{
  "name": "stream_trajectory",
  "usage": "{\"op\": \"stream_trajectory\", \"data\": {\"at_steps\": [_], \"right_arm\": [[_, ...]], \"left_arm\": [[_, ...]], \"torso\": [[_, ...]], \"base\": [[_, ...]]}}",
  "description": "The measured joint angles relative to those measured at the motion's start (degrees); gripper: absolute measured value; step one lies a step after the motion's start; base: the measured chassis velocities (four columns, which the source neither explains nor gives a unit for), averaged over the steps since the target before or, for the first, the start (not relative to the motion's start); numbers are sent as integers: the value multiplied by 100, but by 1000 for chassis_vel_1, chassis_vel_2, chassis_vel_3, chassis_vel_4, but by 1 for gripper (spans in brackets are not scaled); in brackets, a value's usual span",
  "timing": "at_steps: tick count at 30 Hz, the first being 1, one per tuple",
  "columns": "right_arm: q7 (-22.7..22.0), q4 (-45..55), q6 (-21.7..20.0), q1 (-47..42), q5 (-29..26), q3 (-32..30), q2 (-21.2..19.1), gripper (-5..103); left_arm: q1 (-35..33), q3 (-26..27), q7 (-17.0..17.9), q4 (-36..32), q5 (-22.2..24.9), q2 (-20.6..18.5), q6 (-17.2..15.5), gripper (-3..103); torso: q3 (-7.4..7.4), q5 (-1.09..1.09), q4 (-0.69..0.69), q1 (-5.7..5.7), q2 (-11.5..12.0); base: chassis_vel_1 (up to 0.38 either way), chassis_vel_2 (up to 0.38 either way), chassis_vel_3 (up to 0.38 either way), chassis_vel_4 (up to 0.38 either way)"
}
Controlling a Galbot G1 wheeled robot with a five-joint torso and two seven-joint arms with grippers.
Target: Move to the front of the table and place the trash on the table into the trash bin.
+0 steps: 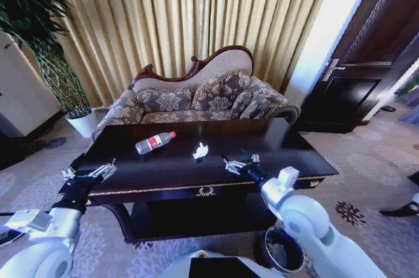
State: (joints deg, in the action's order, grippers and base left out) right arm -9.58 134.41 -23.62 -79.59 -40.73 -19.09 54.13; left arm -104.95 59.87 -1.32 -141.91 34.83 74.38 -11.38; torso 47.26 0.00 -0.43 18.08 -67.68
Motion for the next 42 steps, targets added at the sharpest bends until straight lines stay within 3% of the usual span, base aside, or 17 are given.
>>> {"op": "stream_trajectory", "data": {"at_steps": [18, 29, 42], "right_arm": [[-121, -1108, 25, 1295, 296, 1501, 68, 100], [-433, -1368, -224, 2375, -1, 2288, -78, 100], [-827, -1661, -474, 3060, -260, 2847, 8, 100]], "left_arm": [[92, -14, -21, 58, -46, 138, 2, 100], [53, -21, -103, 48, -147, 231, 24, 100], [72, 27, -116, 127, -136, 247, 60, 100]], "torso": [[0, 0, 0, 1, 1], [1, 0, 1, 1, 1], [1, 0, 1, 1, 1]], "base": [[0, 0, 0, 0], [0, 0, 0, 0], [0, 0, 0, 0]]}}
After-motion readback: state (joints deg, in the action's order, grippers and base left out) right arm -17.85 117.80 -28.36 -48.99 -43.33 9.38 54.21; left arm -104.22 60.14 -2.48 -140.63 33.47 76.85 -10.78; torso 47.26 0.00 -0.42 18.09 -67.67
